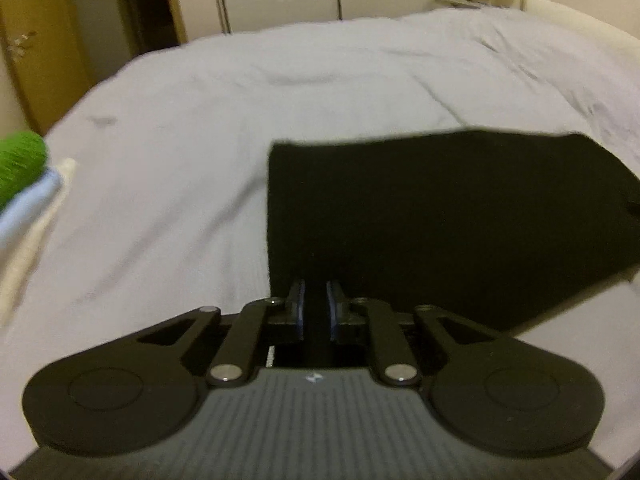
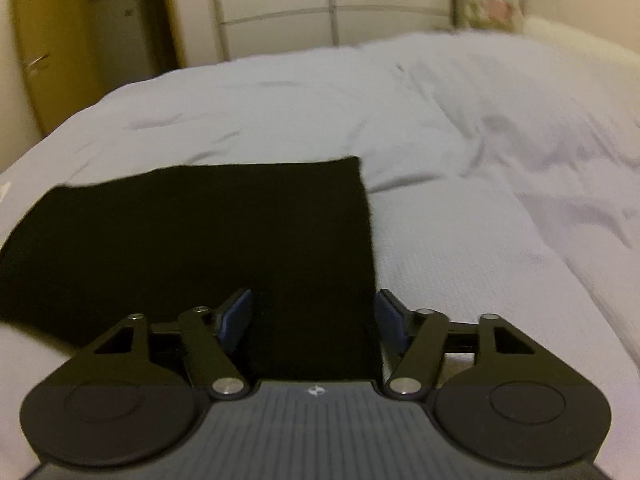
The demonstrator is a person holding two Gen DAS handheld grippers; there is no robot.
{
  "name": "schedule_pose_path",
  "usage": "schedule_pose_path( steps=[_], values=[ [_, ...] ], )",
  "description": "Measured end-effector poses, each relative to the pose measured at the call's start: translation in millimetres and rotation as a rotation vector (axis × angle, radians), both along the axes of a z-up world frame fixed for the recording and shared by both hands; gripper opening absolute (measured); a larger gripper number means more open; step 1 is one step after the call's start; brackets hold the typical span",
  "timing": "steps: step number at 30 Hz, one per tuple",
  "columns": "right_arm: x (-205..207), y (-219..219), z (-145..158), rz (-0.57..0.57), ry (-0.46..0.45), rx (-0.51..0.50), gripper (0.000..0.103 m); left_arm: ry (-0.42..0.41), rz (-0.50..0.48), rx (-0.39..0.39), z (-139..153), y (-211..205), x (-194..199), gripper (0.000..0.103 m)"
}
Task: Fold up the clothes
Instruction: 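Pull both open grippers back above the folded black skirt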
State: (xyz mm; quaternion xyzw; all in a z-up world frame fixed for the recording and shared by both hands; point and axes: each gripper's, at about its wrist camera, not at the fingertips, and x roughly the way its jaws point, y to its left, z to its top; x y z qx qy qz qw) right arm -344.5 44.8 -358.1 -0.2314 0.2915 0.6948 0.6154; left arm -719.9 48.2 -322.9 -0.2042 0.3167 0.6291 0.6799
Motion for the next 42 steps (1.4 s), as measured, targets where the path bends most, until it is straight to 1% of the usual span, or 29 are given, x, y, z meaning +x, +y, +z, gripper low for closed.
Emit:
schedule_pose_path(
  steps=[1, 2, 3, 5, 7, 9, 10, 12, 13, 15, 16, 18, 19, 20, 21, 22, 26, 28, 30, 32, 37, 42],
  values=[
    [0, -3, 8, -0.021, 0.014, -0.004, 0.056, 0.005, 0.003, 0.017, 8, -6, 4, 0.011],
    [0, -7, 18, -0.034, 0.003, 0.011, 0.052, 0.007, 0.0, 0.035, 18, -16, 7, 0.012],
    [-1, -12, 28, -0.047, -0.009, 0.026, 0.051, 0.001, -0.006, 0.048, 25, -21, 5, 0.012],
    [-4, -28, 47, -0.044, -0.002, 0.077, 0.051, -0.018, -0.021, 0.055, 31, -27, 12, 0.012],
    [-10, -41, 54, -0.027, 0.026, 0.089, 0.051, -0.011, -0.011, 0.033, 25, -25, 17, 0.012],
    [-15, -43, 53, -0.022, 0.03, 0.084, 0.051, -0.003, 0.028, -0.016, 12, -17, 18, 0.012],
    [-16, -40, 46, -0.021, 0.031, 0.057, 0.051, -0.01, 0.045, -0.044, 3, -12, 17, 0.012],
    [-19, -34, 30, -0.016, 0.024, 0.003, 0.05, -0.006, 0.057, -0.059, -5, -11, 18, 0.012],
    [-20, -30, 21, -0.012, 0.016, -0.023, 0.049, 0.014, 0.059, -0.057, -5, -11, 22, 0.012],
    [-20, -28, 14, -0.022, 0.023, -0.033, 0.049, 0.052, 0.073, -0.06, -3, -13, 29, 0.012],
    [-21, -29, 18, -0.031, 0.023, -0.035, 0.049, 0.058, 0.083, -0.068, 1, -15, 32, 0.012],
    [-23, -34, 27, -0.038, 0.031, -0.029, 0.051, 0.043, 0.106, -0.086, 7, -20, 34, 0.014],
    [-25, -39, 32, -0.036, 0.039, -0.021, 0.051, 0.034, 0.117, -0.095, 10, -22, 35, 0.016],
    [-27, -43, 37, -0.034, 0.047, -0.013, 0.051, 0.031, 0.12, -0.101, 14, -28, 37, 0.022],
    [-28, -47, 42, -0.033, 0.055, -0.006, 0.052, 0.027, 0.123, -0.106, 18, -33, 39, 0.026],
    [-29, -51, 43, -0.036, 0.061, -0.011, 0.053, 0.023, 0.126, -0.111, 21, -39, 41, 0.026],
    [-32, -68, 50, -0.052, 0.088, -0.033, 0.053, 0.026, 0.125, -0.113, 39, -71, 50, 0.026],
    [-33, -78, 59, -0.048, 0.095, -0.023, 0.054, 0.031, 0.125, -0.102, 47, -83, 53, 0.027],
    [-33, -88, 67, -0.044, 0.103, -0.013, 0.057, 0.034, 0.126, -0.086, 55, -95, 55, 0.03],
    [-34, -98, 76, -0.04, 0.11, -0.002, 0.06, 0.032, 0.124, -0.071, 63, -107, 57, 0.03],
    [-36, -125, 94, -0.023, 0.112, 0.022, 0.063, 0.014, 0.124, -0.046, 77, -135, 59, 0.031],
    [-33, -149, 98, -0.028, 0.106, 0.016, 0.065, 0.014, 0.115, -0.033, 83, -158, 66, 0.031]
  ],
)
